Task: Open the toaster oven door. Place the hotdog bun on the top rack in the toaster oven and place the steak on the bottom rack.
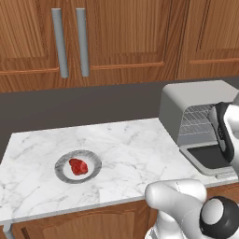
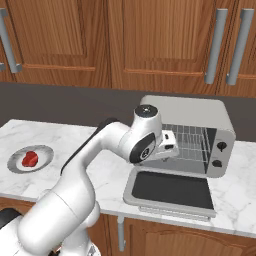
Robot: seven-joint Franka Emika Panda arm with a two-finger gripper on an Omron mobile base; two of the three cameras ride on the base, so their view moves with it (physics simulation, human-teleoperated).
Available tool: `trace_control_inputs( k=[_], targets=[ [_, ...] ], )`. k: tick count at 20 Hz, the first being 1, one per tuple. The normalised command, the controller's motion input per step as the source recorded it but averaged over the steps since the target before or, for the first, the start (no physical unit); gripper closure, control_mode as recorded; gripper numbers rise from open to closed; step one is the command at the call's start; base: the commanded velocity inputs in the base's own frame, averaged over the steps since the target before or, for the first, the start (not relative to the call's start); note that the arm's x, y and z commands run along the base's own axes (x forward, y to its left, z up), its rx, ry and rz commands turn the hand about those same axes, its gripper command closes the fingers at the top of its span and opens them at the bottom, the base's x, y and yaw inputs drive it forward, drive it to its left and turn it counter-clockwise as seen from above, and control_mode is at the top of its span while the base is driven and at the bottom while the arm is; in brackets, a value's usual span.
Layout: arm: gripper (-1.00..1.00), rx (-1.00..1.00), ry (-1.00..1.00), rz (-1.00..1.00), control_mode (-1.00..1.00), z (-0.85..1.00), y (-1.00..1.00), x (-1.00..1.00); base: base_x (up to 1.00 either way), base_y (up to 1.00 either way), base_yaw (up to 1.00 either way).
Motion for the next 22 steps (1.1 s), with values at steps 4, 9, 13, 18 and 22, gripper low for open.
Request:
trace_control_inputs(
  k=[4, 9, 13, 18, 22],
  targets=[
    [-1.0, 0.0, -0.31, 0.11, -1.0, 0.0, -0.2, 0.1, 0.0, 0.0, 0.0],
    [-1.0, 0.05, -0.32, 0.06, -1.0, -0.05, -0.2, 0.11, 0.0, 0.0, 0.0],
    [-1.0, 0.29, -0.12, 0.1, -1.0, -0.03, -0.24, 0.15, 0.0, 0.0, 0.0],
    [-1.0, 0.4, -0.02, 0.16, -1.0, -0.01, -0.31, 0.22, 0.0, 0.0, 0.0],
    [-1.0, 0.22, -0.04, 0.15, -1.0, 0.0, -0.16, 0.21, 0.0, 0.0, 0.0]
  ],
)
